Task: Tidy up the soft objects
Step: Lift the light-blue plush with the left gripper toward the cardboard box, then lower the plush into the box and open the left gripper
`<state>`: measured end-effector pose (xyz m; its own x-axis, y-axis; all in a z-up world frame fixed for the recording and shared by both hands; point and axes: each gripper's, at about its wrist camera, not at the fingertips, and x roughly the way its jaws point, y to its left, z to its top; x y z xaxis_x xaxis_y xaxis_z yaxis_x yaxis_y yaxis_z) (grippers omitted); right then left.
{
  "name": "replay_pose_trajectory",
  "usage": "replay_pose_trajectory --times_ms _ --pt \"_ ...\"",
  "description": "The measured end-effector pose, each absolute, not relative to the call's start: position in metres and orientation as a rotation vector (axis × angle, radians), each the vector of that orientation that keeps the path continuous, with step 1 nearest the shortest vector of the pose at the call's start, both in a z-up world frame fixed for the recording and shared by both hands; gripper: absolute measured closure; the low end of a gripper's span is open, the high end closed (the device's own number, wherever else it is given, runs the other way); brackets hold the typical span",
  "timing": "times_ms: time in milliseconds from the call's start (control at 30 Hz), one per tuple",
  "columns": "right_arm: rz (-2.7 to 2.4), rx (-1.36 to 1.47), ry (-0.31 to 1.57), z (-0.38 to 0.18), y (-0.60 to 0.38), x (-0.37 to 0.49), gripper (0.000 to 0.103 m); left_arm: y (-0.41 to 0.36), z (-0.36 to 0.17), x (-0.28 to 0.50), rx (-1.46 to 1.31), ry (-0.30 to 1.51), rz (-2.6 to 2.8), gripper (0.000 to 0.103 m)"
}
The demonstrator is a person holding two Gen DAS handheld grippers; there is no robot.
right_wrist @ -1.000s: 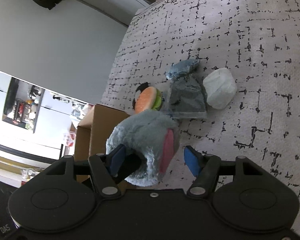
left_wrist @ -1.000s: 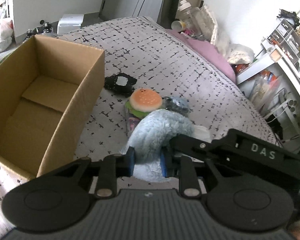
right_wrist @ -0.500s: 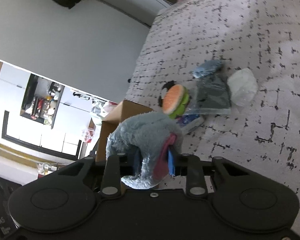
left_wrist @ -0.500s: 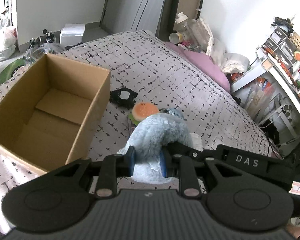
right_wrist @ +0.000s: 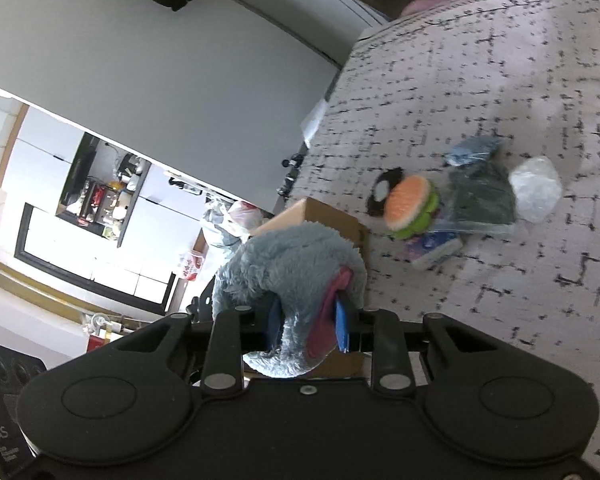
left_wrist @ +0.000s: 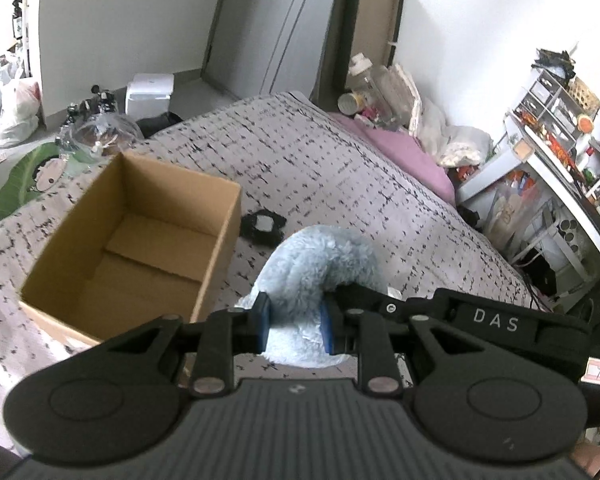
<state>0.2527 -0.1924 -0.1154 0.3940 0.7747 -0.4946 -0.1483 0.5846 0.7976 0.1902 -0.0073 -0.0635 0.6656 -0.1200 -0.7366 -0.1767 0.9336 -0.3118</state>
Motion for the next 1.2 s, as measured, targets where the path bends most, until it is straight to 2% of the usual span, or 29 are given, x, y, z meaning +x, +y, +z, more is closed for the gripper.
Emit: replay_pose_trajectory --times_ms 633,900,1100,1200 --pt "0.761 0.757 1.022 -0.106 -0.122 0.256 0.076 0.062 -0.047 0.175 -0.410 0.797 0.114 0.079" --pt "0.810 0.732 1.026 -0.115 -0.093 0.254 0.075 0.095 -0.059 0.170 -0.454 0.802 0.143 0.079" --pt "0.813 0.731 1.044 -0.125 -0.083 0.255 0.067 0.110 -0.074 0.173 -0.486 0.822 0.148 0.079" --pt "0.814 0.746 1.060 -0.129 -0.081 0.258 0.066 0.119 -0.080 0.173 -0.506 0.825 0.166 0.079"
